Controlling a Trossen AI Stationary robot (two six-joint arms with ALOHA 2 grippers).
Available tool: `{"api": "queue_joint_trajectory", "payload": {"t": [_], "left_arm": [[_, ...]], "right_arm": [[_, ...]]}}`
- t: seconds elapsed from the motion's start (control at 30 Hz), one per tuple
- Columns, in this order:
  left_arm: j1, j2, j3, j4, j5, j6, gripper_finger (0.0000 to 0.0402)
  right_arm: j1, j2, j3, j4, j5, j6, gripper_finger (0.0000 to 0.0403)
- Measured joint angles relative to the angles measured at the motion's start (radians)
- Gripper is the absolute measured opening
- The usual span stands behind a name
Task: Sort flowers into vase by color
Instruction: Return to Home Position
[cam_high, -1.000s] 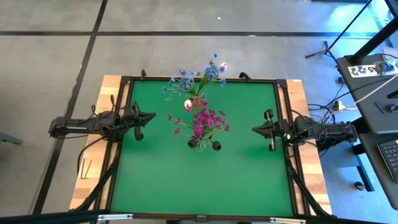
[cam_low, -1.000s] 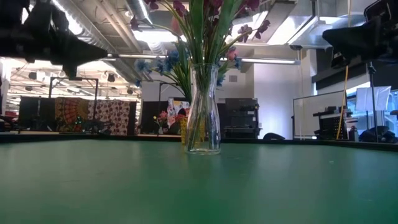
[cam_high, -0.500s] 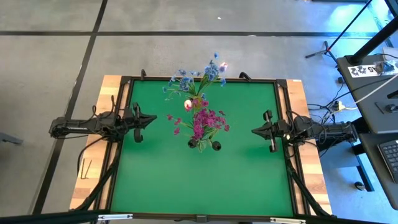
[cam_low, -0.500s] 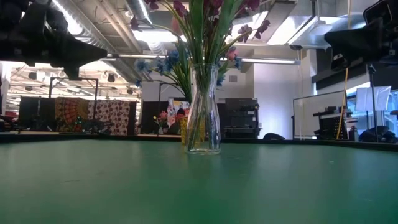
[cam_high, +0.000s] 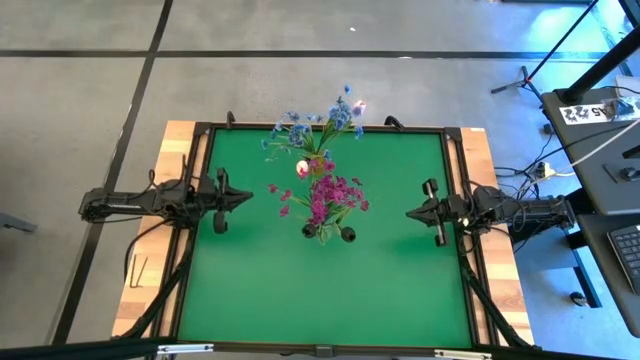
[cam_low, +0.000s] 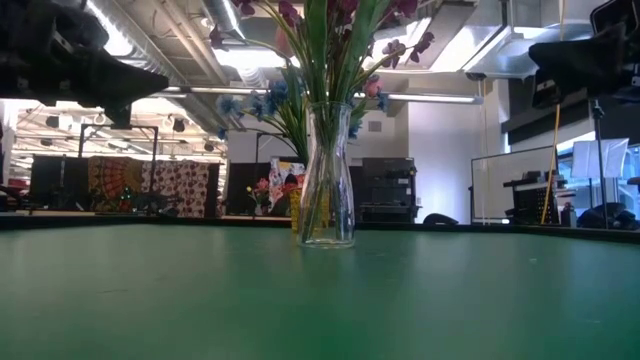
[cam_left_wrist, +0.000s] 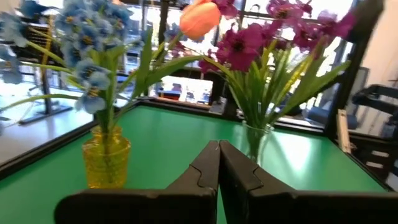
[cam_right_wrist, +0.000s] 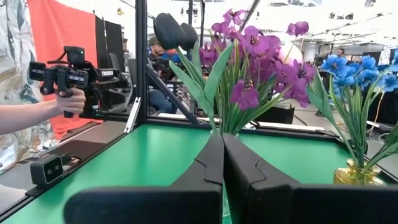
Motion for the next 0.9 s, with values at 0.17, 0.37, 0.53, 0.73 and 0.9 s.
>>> {"api": "queue_joint_trajectory", "payload": {"t": [0.17, 0.37, 0.53, 0.73, 0.9], "left_arm": [[0.000, 0.007, 0.000, -0.002, 0.014, 0.000, 0.0000], [0.000, 0.009, 0.000, -0.003, 0.014, 0.000, 0.0000], [0.000, 0.011, 0.000, -0.006, 0.036, 0.001, 0.0000], [0.000, 0.043, 0.000, -0.006, 0.039, 0.001, 0.0000], [0.000, 0.095, 0.000, -0.007, 0.042, -0.005, 0.0000]], "right_arm": [[0.000, 0.000, 0.000, -0.021, 0.000, 0.000, 0.0000], [0.000, 0.000, 0.000, -0.066, 0.000, 0.000, 0.0000], [0.000, 0.001, 0.000, -0.108, 0.001, 0.026, 0.0000], [0.000, 0.001, 0.000, -0.108, 0.000, 0.050, 0.0000], [0.000, 0.001, 0.000, -0.108, 0.001, 0.051, 0.0000]]}}
